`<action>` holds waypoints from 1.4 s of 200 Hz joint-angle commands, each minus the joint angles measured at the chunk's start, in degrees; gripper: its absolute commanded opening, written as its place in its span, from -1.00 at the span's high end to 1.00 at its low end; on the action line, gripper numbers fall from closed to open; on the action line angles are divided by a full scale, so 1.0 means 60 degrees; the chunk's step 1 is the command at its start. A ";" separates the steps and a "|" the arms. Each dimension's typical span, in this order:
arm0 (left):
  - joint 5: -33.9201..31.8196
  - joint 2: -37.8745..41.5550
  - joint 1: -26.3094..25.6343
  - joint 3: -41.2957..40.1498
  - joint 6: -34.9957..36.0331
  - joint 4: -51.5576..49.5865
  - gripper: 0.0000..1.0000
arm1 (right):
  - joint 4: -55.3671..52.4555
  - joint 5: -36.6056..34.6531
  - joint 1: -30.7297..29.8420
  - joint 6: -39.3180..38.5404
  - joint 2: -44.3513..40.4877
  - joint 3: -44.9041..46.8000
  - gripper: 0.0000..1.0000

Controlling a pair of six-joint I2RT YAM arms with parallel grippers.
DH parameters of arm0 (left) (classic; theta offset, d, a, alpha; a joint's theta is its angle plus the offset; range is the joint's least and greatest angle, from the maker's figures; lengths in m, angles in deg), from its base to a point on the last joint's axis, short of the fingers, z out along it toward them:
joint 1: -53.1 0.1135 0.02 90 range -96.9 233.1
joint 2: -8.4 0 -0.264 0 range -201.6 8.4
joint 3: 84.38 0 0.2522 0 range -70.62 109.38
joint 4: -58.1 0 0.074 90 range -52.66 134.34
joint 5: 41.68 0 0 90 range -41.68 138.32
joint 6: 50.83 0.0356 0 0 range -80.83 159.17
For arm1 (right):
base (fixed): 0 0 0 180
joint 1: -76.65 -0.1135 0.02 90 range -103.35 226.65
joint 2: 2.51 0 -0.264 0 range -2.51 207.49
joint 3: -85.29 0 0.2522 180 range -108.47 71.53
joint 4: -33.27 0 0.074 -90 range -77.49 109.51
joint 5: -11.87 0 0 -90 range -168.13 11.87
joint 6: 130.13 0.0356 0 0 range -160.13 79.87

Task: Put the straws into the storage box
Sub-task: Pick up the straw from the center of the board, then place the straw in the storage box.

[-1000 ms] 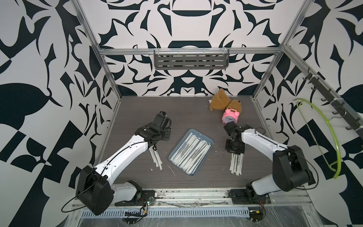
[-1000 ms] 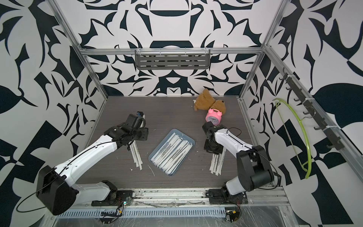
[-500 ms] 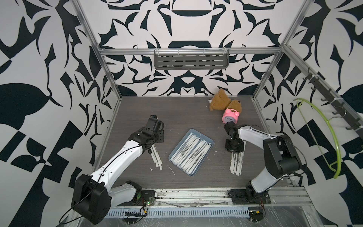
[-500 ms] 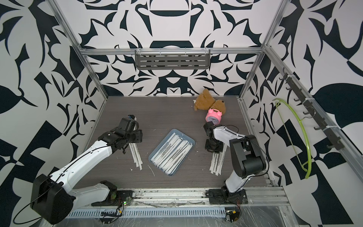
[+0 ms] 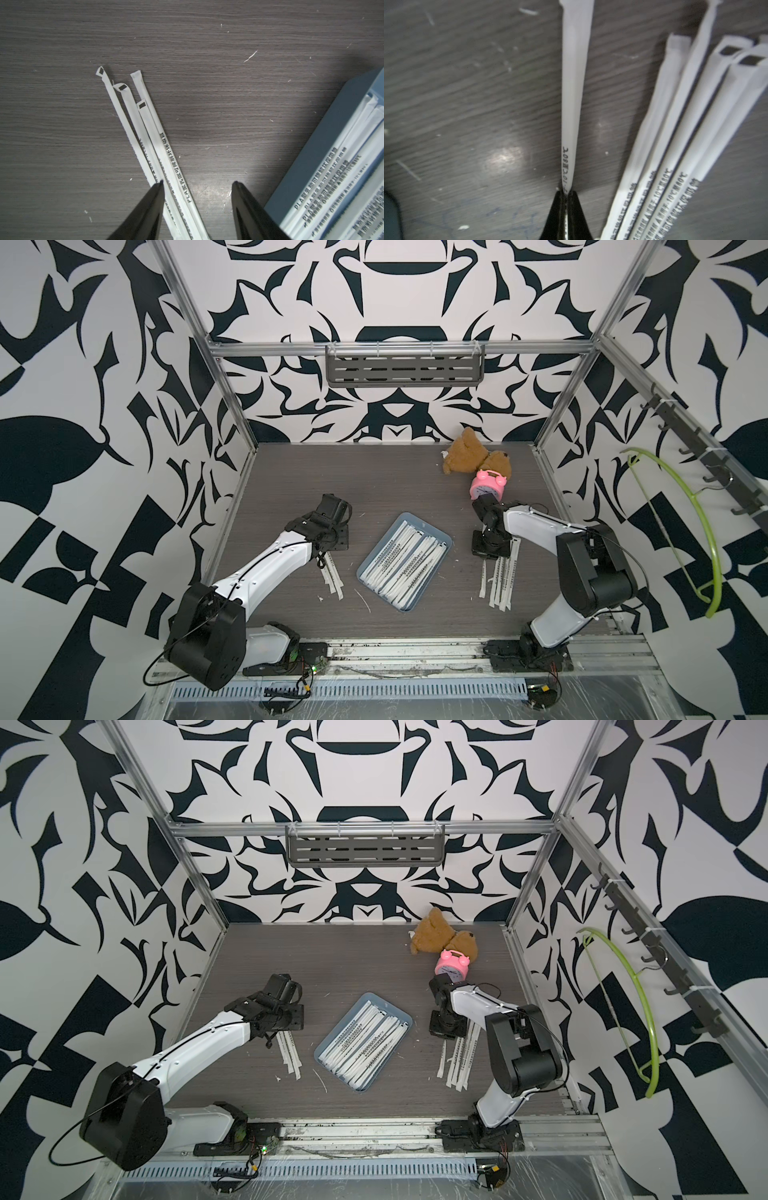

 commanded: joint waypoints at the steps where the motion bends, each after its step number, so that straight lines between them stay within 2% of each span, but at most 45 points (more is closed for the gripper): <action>1: 0.0008 -0.0009 0.0010 0.0048 -0.0144 -0.0190 -0.16 | 0.0156 0.0666 -0.0046 0.0448 -0.0694 0.0103 0.89; 22: 0.0158 -0.0188 0.0012 0.0210 -0.0174 -0.0220 -0.16 | 0.0029 0.0713 -0.0098 0.0946 -0.1310 0.0148 0.92; 43: 0.0270 -0.0344 0.0011 0.0381 -0.0195 -0.0277 -0.16 | -0.0424 0.0305 -0.0383 0.2129 -0.2167 0.0185 0.95; 59: 0.0372 -0.0361 0.0014 0.0390 -0.0303 -0.0292 -0.15 | -0.0838 -0.0180 -0.1024 0.3325 -0.2901 0.0015 0.97; 73: 0.0517 -0.0332 0.0013 0.0299 -0.0456 -0.0212 -0.15 | -0.1097 -0.0757 -0.2049 0.4486 -0.3259 -0.0356 1.00; 102: 0.0907 -0.0337 0.0015 0.0093 -0.0847 0.0018 -0.15 | -0.1527 -0.2035 -0.4199 0.6857 -0.2509 -0.1594 1.00; 117: 0.0987 -0.0312 0.0019 0.0053 -0.1013 -0.0006 -0.14 | -0.1700 -0.2160 -0.4997 0.8128 -0.1746 -0.2229 1.00; 130: 0.1006 -0.0197 0.0010 -0.0016 -0.1053 -0.0026 -0.14 | -0.1571 -0.2255 -0.5544 0.8743 -0.1147 -0.2701 1.00; 149: 0.0872 0.0021 0.0011 -0.0151 -0.1027 -0.0040 -0.15 | -0.1395 -0.2363 -0.5933 0.9056 -0.0377 -0.3193 1.00; 185: 0.0566 0.0544 0.0010 -0.0329 -0.0863 -0.0112 -0.17 | -0.0765 -0.1569 -0.5952 0.9195 0.0727 -0.3238 1.00; 209: 0.0557 0.0657 0.0011 -0.0501 -0.0851 0.0043 -0.17 | -0.0203 -0.0380 -0.5937 0.9368 0.1313 -0.3080 1.00; 262: 0.0472 0.0577 0.0010 -0.0473 -0.0679 -0.0012 -0.17 | -0.0278 -0.0127 -0.5941 0.9521 0.1576 -0.3140 1.00; 280: 0.0433 0.0578 0.0017 -0.0438 -0.0679 -0.0015 -0.17 | -0.0199 0.0059 -0.5923 0.9616 0.1654 -0.3088 0.94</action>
